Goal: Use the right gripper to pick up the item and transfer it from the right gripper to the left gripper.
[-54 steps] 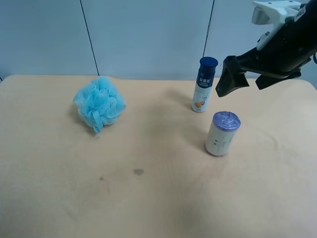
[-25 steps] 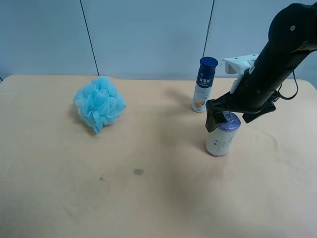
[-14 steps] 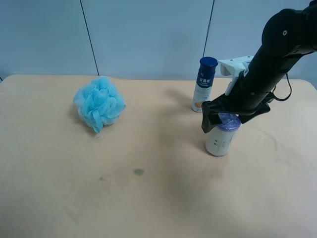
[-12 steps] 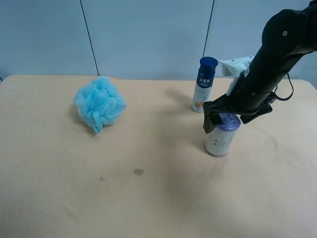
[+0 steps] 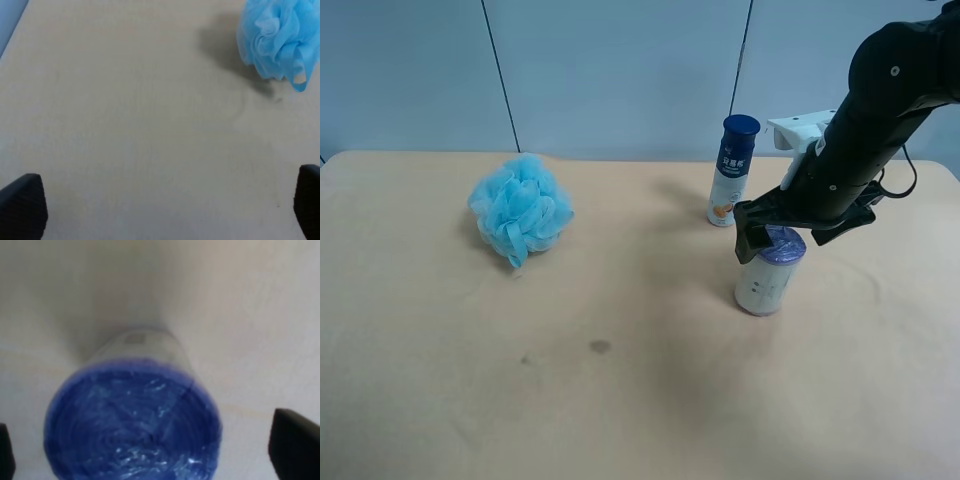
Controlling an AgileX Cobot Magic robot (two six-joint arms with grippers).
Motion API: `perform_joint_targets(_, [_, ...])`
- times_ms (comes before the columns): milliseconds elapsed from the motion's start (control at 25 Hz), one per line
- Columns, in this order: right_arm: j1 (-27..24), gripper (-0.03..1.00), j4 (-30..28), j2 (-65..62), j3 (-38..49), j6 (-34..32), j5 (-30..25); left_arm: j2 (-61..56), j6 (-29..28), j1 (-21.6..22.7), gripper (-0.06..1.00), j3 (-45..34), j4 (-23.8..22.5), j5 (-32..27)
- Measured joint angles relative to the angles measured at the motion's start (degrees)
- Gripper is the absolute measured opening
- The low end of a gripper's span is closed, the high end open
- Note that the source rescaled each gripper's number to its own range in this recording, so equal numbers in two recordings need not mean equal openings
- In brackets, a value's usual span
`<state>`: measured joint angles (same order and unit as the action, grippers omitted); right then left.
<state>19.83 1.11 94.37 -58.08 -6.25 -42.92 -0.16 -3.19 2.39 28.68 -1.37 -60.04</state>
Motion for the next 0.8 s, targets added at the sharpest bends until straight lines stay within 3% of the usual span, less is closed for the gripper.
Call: perform_joint_targets(800, [0.00, 0.97, -1.11, 2.91, 0.00, -0.88, 0.15, 0.00, 0.00, 0.00, 1.00, 0.00, 0.00, 0.00])
